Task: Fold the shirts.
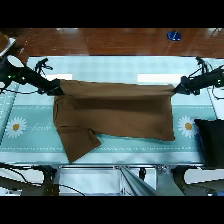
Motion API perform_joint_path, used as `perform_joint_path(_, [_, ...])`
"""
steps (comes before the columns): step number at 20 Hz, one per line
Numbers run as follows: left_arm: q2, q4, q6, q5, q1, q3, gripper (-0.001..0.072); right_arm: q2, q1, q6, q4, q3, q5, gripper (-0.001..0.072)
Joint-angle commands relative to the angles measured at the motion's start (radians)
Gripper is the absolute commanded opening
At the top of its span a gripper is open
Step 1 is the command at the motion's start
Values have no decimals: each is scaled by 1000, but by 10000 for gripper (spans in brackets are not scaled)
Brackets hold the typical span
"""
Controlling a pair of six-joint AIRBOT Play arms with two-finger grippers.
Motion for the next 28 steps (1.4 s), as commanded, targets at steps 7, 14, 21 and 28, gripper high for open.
perform_joint_path(7, [47, 60, -16, -99, 31, -18, 510, 90, -83, 49, -50, -57, 13, 408])
perform_joint_path(14, [417, 106, 14, -5, 319, -523, 510, 517, -293, 63, -80, -488, -185, 407])
perform_joint_path(21, [526, -169, 145, 80, 425, -894, 510, 692, -290, -1, 138, -823, -258, 407])
perform_joint_path(28, [469, -179, 144, 211, 270, -979, 507, 692, -302, 27, 100, -816, -297, 407])
